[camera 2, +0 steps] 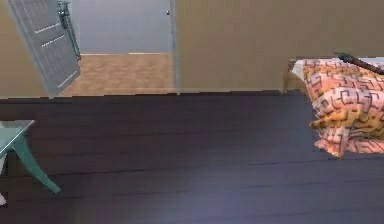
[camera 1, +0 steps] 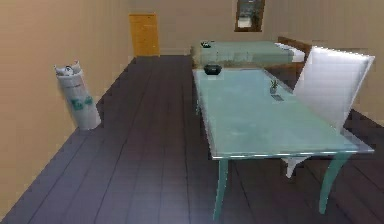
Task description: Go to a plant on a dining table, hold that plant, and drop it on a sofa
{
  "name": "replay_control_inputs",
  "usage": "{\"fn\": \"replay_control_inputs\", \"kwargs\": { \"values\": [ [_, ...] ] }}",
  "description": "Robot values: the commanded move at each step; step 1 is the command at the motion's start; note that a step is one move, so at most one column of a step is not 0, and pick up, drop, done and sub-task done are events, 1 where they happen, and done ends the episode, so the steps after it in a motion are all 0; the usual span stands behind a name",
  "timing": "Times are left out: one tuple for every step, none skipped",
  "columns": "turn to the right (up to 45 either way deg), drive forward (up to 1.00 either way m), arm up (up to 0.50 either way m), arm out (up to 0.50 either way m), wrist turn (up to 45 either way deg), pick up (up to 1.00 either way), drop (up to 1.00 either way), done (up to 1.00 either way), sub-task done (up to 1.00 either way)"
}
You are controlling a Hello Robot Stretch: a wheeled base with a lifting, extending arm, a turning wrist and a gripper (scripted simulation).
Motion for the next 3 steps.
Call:
{"fn": "replay_control_inputs", "kwargs": {
  "values": [
    [-45.0, 0.0, 0.0, 0.0, 0.0, 0.0, 0.0, 0.0, 0.0],
    [0.0, 0.5, 0.0, 0.0, 0.0, 0.0, 0.0, 0.0, 0.0],
    [45.0, 0.0, 0.0, 0.0, 0.0, 0.0, 0.0, 0.0, 0.0]
  ]
}}
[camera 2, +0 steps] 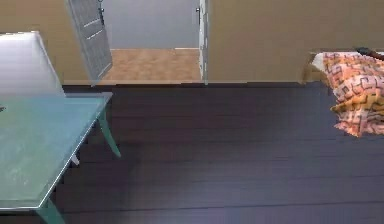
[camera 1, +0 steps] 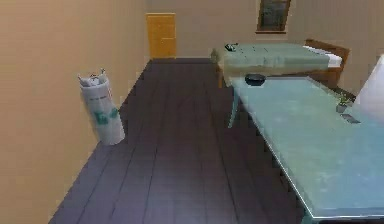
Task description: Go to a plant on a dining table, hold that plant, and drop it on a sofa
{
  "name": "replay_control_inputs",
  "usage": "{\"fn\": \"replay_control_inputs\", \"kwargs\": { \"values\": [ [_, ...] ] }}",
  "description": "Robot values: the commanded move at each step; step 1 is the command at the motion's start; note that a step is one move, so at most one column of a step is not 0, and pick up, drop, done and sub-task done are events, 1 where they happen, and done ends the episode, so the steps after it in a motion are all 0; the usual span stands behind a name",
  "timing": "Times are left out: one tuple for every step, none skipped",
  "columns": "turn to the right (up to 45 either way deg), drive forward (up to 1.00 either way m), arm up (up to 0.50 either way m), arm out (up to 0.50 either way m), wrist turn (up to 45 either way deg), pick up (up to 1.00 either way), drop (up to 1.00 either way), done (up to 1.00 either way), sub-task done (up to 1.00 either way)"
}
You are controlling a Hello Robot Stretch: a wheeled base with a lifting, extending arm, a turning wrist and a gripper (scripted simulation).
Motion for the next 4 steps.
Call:
{"fn": "replay_control_inputs", "kwargs": {
  "values": [
    [45.0, 0.0, 0.0, 0.0, 0.0, 0.0, 0.0, 0.0, 0.0],
    [45.0, 0.0, 0.0, 0.0, 0.0, 0.0, 0.0, 0.0, 0.0],
    [15.0, 0.0, 0.0, 0.0, 0.0, 0.0, 0.0, 0.0, 0.0],
    [0.0, 0.45, 0.0, 0.0, 0.0, 0.0, 0.0, 0.0, 0.0]
  ]
}}
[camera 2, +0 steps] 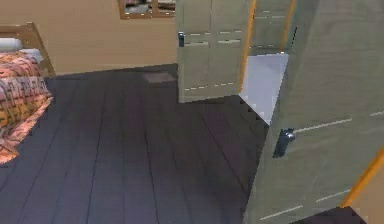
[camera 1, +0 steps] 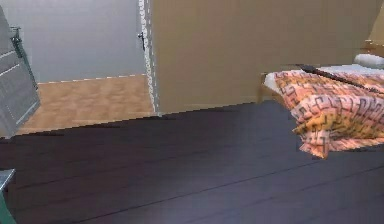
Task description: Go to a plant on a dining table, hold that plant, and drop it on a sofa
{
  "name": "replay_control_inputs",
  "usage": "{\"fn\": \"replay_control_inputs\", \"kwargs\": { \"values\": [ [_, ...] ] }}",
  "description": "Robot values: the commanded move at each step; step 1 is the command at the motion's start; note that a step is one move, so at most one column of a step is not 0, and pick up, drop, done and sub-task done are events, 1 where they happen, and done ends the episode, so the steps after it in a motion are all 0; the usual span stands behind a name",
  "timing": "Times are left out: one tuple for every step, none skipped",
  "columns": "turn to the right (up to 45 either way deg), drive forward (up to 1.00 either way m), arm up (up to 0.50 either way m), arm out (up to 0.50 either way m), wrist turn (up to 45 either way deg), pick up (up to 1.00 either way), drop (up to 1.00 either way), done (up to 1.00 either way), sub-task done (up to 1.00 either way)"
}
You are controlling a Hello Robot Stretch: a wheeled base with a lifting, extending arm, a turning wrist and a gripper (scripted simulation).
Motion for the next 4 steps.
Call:
{"fn": "replay_control_inputs", "kwargs": {
  "values": [
    [-18.0, 0.0, 0.0, 0.0, 0.0, 0.0, 0.0, 0.0, 0.0],
    [0.0, 1.0, 0.0, 0.0, 0.0, 0.0, 0.0, 0.0, 0.0],
    [0.0, 0.35, 0.0, 0.0, 0.0, 0.0, 0.0, 0.0, 0.0],
    [-45.0, 0.0, 0.0, 0.0, 0.0, 0.0, 0.0, 0.0, 0.0]
  ]
}}
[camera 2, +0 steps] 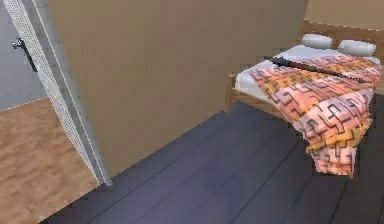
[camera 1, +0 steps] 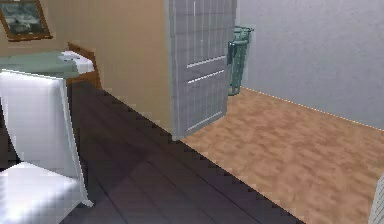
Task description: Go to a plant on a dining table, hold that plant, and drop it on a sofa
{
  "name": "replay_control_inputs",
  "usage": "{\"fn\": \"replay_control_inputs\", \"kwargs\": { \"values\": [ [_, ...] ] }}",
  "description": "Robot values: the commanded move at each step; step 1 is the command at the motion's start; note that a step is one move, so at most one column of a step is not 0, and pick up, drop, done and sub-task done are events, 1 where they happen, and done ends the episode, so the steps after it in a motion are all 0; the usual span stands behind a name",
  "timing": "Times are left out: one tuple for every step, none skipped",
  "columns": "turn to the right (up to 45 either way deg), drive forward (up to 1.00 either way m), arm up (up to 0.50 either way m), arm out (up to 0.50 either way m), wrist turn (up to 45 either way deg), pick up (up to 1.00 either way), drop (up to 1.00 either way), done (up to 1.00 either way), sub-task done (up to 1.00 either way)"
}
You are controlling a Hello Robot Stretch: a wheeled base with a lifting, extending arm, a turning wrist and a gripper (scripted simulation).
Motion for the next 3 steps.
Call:
{"fn": "replay_control_inputs", "kwargs": {
  "values": [
    [-9.0, 0.0, 0.0, 0.0, 0.0, 0.0, 0.0, 0.0, 0.0],
    [0.0, 0.5, 0.0, 0.0, 0.0, 0.0, 0.0, 0.0, 0.0],
    [-45.0, 0.0, 0.0, 0.0, 0.0, 0.0, 0.0, 0.0, 0.0]
  ]
}}
